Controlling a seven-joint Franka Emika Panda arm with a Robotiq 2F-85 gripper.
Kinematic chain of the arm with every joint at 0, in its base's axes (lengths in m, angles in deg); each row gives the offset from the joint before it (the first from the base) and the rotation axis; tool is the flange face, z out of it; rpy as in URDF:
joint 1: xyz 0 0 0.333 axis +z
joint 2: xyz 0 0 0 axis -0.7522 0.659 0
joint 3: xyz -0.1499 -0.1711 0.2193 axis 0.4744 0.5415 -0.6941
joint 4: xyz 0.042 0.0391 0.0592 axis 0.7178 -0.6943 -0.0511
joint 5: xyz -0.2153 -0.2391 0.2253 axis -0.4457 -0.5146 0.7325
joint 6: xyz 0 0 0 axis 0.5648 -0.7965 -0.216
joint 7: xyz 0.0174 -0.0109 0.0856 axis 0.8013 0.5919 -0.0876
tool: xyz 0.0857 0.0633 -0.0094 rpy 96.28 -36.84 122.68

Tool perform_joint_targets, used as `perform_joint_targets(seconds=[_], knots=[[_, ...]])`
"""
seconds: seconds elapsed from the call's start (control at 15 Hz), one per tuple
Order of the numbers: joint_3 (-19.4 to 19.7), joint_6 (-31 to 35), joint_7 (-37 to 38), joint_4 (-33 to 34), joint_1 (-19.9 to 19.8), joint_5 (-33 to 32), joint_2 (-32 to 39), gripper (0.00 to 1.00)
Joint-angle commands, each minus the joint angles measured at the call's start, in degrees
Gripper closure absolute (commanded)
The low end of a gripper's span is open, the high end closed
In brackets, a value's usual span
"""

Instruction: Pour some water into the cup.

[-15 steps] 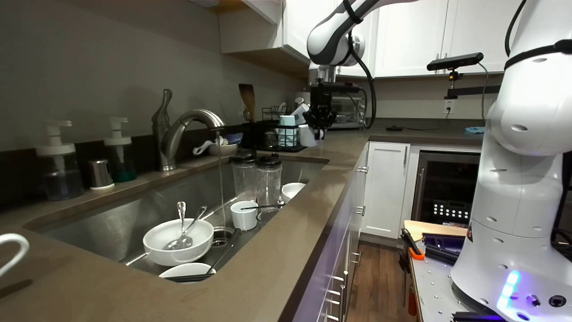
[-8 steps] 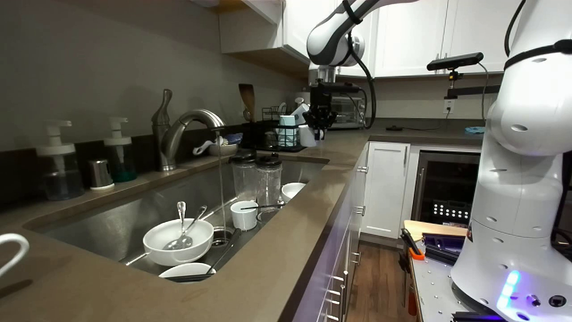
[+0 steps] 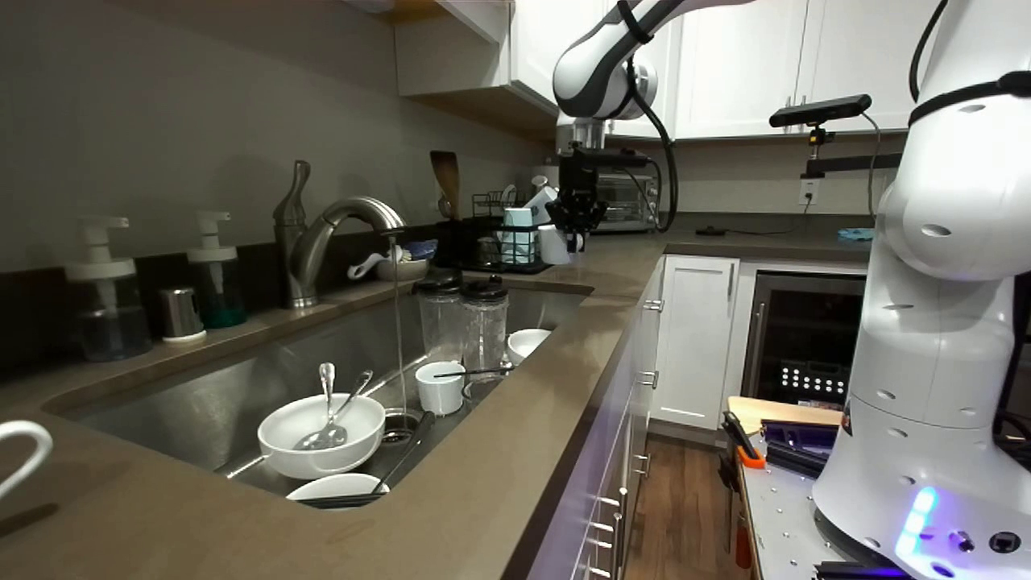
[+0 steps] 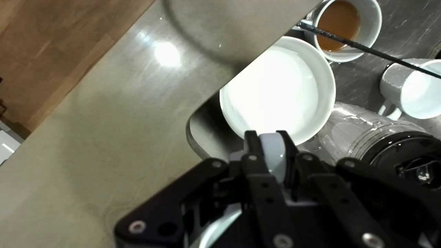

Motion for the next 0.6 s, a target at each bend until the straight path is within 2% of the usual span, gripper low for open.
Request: perform_joint_targets(seconds=[0.0, 0.53], knots=[[-0.3, -0.2, 0.2, 0.8, -0.8, 0.3, 0.9, 0.96], [2.2, 0.1, 0.2, 2.0, -2.6, 1.8, 3.8, 0.96]])
